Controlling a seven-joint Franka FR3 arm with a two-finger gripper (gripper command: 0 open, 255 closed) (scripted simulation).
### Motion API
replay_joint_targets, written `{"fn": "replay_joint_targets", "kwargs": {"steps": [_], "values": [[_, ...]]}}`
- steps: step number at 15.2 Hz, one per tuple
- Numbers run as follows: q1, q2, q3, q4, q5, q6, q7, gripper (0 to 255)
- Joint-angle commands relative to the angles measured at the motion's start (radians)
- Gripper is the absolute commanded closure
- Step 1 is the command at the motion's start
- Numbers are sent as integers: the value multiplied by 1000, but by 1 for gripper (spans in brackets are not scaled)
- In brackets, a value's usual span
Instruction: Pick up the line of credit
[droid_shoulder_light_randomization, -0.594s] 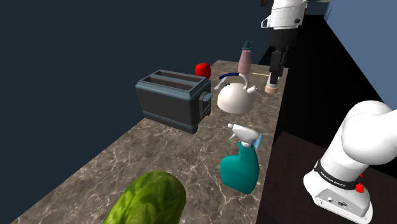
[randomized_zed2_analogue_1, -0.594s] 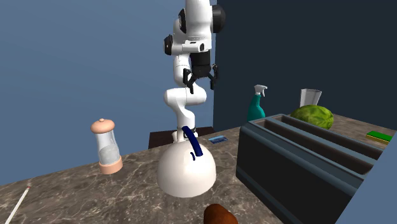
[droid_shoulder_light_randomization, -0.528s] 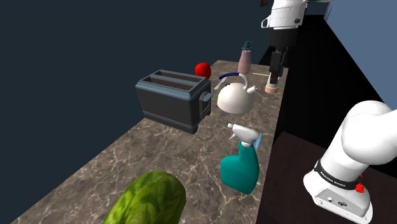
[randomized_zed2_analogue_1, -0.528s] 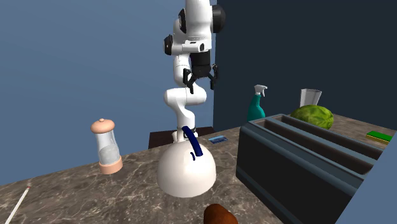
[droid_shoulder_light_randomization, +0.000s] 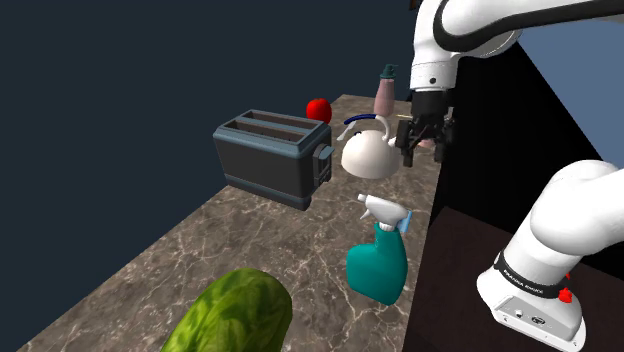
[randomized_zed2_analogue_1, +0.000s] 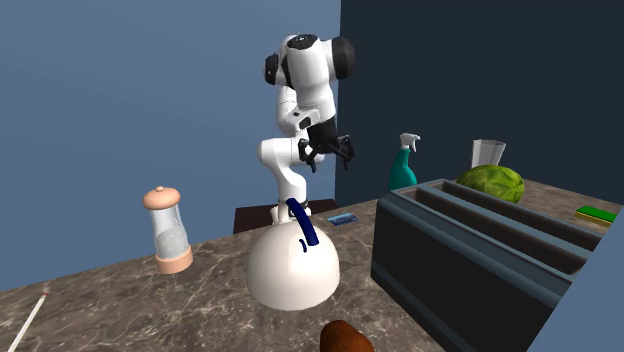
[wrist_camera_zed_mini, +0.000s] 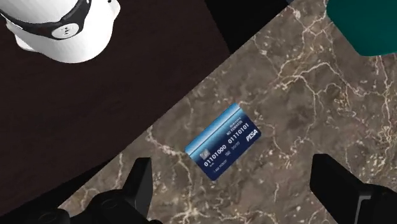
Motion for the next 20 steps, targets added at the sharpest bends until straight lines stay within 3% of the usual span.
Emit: {"fn": "replay_joint_targets", "kwargs": {"steps": [1, 8, 18, 19, 20], "values": [[-32, 13, 29, -61, 81, 50, 147, 0], [-90, 42, 150, -276, 407, 276, 589, 0], [-81, 123, 184, -335, 469, 403, 539, 0], [-80, 124, 185, -336, 471, 404, 539, 255], [-79, 126, 186, -334, 472, 405, 540, 255]]}}
